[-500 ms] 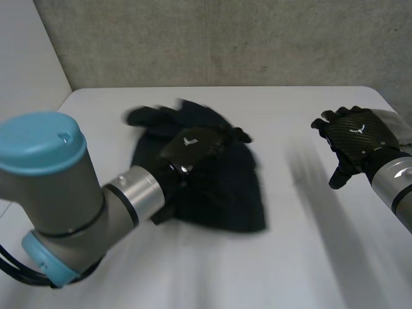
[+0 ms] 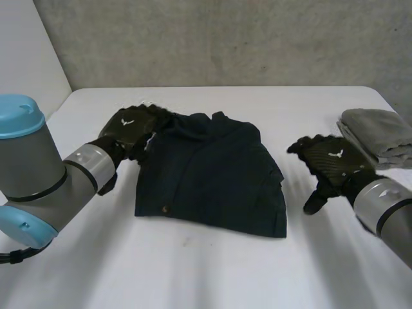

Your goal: Fold the laundry.

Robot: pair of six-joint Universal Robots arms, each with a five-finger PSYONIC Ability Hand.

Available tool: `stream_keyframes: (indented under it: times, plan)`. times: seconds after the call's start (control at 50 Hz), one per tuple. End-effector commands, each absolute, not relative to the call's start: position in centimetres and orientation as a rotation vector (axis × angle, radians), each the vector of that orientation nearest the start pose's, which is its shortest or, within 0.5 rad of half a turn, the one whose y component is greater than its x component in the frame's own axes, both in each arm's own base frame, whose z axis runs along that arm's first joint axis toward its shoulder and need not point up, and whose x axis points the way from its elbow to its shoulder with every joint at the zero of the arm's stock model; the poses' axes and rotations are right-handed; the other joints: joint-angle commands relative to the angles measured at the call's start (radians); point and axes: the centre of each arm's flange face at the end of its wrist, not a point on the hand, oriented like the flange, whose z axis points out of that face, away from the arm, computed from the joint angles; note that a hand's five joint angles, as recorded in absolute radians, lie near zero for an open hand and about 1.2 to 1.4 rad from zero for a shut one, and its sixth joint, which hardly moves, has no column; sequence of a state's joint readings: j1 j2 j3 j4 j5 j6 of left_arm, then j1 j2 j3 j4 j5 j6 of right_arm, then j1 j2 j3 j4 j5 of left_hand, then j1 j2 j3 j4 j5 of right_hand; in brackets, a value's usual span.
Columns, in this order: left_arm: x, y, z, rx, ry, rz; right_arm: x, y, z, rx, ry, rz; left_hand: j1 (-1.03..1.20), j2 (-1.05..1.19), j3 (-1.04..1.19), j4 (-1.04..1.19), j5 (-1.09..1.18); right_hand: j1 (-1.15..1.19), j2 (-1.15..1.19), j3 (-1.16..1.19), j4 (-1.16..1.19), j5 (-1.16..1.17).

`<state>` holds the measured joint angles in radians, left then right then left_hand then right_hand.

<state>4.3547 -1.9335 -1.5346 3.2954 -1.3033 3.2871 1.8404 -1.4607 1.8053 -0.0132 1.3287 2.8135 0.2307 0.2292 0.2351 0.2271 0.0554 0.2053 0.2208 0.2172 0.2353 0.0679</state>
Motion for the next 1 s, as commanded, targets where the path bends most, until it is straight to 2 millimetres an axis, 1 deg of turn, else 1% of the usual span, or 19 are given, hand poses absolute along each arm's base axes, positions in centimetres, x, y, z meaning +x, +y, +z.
stream_keyframes:
  times: [0.02, 0.14, 0.24, 0.26, 0.28, 0.36, 0.42, 0.58, 0.6, 0.66, 0.68, 0.7, 0.72, 0.76, 0.8, 0.88, 0.9, 0.96, 1.0]
  plan:
    - [-25.3, -30.4, 18.5, 0.945, 2.418, -2.008, 24.0, -22.7, 18.0, -0.776, 2.266, -1.548, 0.009, 0.011, 0.005, 0.013, 0.010, -0.031, -0.046, -0.043, -0.061, -0.068]
    - [-24.8, -30.7, 17.7, 0.925, 2.440, -1.972, 25.4, -23.2, 15.0, -0.701, 2.281, -1.450, 0.009, 0.011, 0.005, 0.013, 0.010, -0.031, -0.046, -0.043, -0.061, -0.068]
    - [-24.9, -30.4, 17.6, 0.928, 2.449, -1.966, 26.9, -23.9, 13.7, -0.704, 2.268, -1.464, 0.009, 0.011, 0.005, 0.013, 0.010, -0.012, -0.028, -0.024, -0.042, -0.049]
    - [-24.9, -30.4, 17.6, 0.925, 2.452, -1.967, 27.0, -24.2, 13.6, -0.700, 2.269, -1.481, 0.009, 0.011, 0.005, 0.013, 0.010, 0.067, 0.051, 0.055, 0.037, 0.030]
    - [-24.8, -30.3, 17.6, 0.921, 2.455, -1.968, 27.3, -24.9, 13.5, -0.689, 2.272, -1.524, 0.009, 0.011, 0.005, 0.013, 0.010, 0.347, 0.331, 0.335, 0.317, 0.309]
    - [-24.7, -29.9, 17.6, 0.899, 2.487, -1.966, 27.8, -27.6, 13.6, -0.674, 2.263, -1.665, 0.009, 0.011, 0.005, 0.013, 0.010, 1.189, 1.174, 1.177, 1.159, 1.152]
    - [-24.6, -29.6, 17.9, 0.886, 2.491, -1.977, 28.3, -29.1, 14.4, -0.719, 2.235, -1.750, 0.009, 0.011, 0.005, 0.013, 0.010, 1.191, 1.175, 1.179, 1.161, 1.154]
    - [-24.2, -28.7, 18.5, 0.882, 2.486, -1.988, 29.9, -35.2, 19.7, -1.043, 2.068, -2.161, 0.009, 0.011, 0.005, 0.013, 0.010, 1.191, 1.175, 1.179, 1.161, 1.154]
    - [-24.2, -28.6, 18.5, 0.882, 2.486, -1.988, 29.7, -37.0, 20.4, -1.092, 2.047, -2.248, 0.009, 0.011, 0.005, 0.013, 0.010, 1.191, 1.175, 1.179, 1.161, 1.154]
    - [-24.1, -28.4, 18.6, 0.882, 2.483, -1.992, 29.4, -39.8, 20.8, -1.155, 2.015, -2.366, 0.009, 0.011, 0.005, 0.013, 0.010, 1.191, 1.175, 1.179, 1.161, 1.154]
    - [-24.1, -28.4, 18.7, 0.881, 2.481, -1.994, 29.2, -41.3, 20.8, -1.207, 1.995, -2.420, 0.009, 0.011, 0.005, 0.013, 0.010, 1.191, 1.175, 1.179, 1.161, 1.154]
    - [-24.2, -28.3, 18.6, 0.884, 2.484, -1.990, 29.3, -41.8, 20.6, -1.229, 1.985, -2.439, 0.006, 0.008, 0.002, 0.010, 0.007, 1.175, 1.159, 1.163, 1.145, 1.137]
    - [-24.2, -28.3, 18.5, 0.886, 2.486, -1.989, 29.2, -42.3, 20.5, -1.240, 1.986, -2.453, 0.006, 0.008, 0.002, 0.010, 0.007, 0.858, 0.842, 0.846, 0.828, 0.820]
    - [-24.2, -28.2, 18.5, 0.890, 2.486, -1.990, 29.2, -43.1, 20.0, -1.294, 1.990, -2.484, 0.006, 0.008, 0.002, 0.010, 0.007, -0.031, -0.046, -0.043, -0.061, -0.068]
    - [-24.3, -28.2, 18.6, 0.892, 2.485, -1.992, 29.3, -43.2, 20.0, -1.315, 1.985, -2.501, 0.006, 0.008, 0.002, 0.010, 0.007, -0.031, -0.046, -0.043, -0.061, -0.068]
    - [-24.5, -28.4, 18.9, 0.897, 2.467, -2.015, 29.3, -42.6, 21.3, -1.279, 1.990, -2.525, 0.006, 0.008, 0.002, 0.010, 0.007, -0.031, -0.046, -0.043, -0.061, -0.068]
    - [-24.5, -28.6, 19.0, 0.894, 2.461, -2.022, 28.9, -42.1, 22.3, -1.236, 2.014, -2.530, 0.006, 0.008, 0.002, 0.010, 0.007, -0.031, -0.046, -0.043, -0.061, -0.068]
    - [-24.6, -29.5, 19.8, 0.883, 2.410, -2.076, 28.2, -40.8, 23.3, -1.174, 2.065, -2.501, 0.012, 0.014, 0.008, 0.016, 0.013, -0.031, -0.046, -0.043, -0.061, -0.068]
    - [-25.0, -30.4, 20.7, 0.887, 2.358, -2.135, 27.9, -38.9, 24.2, -1.122, 2.089, -2.445, 0.018, 0.019, 0.014, 0.022, 0.019, -0.031, -0.046, -0.043, -0.061, -0.068]
